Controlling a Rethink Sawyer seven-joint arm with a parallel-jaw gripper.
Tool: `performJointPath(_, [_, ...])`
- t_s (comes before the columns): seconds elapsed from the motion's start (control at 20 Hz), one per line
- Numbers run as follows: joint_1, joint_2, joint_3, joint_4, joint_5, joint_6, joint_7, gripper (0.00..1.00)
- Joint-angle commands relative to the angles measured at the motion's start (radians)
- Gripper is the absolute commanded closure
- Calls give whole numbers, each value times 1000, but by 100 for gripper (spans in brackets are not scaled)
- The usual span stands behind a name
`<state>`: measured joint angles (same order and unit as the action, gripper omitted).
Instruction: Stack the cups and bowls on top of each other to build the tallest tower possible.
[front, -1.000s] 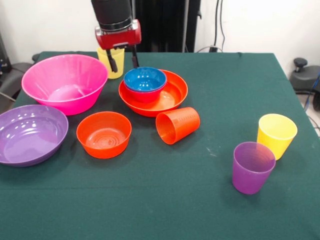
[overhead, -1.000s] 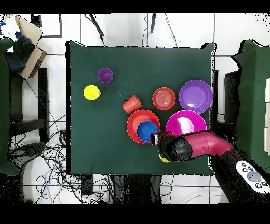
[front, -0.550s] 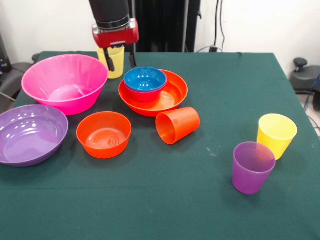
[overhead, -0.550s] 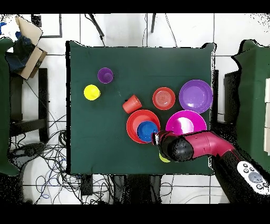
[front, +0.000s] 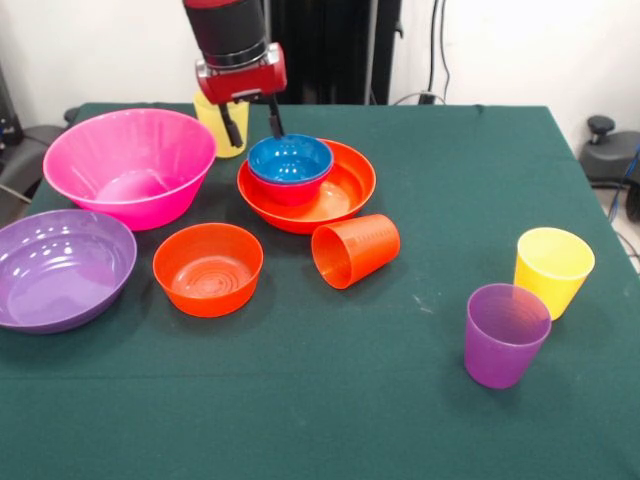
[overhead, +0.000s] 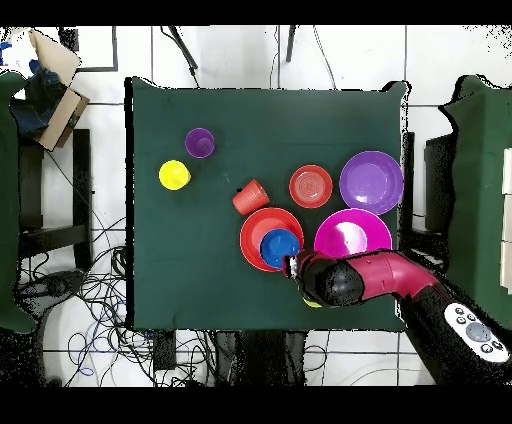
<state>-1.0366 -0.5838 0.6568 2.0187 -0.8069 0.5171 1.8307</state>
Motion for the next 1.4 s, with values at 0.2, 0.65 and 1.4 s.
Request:
performJointPath(0.2, [-1,80,47,-28,-45,4,-156,0])
performJointPath(0.65, [-20,82,60,-47,-36,26,-182,0])
performJointPath(1.4, [-20,234,45,-172,-84,12,-217,0])
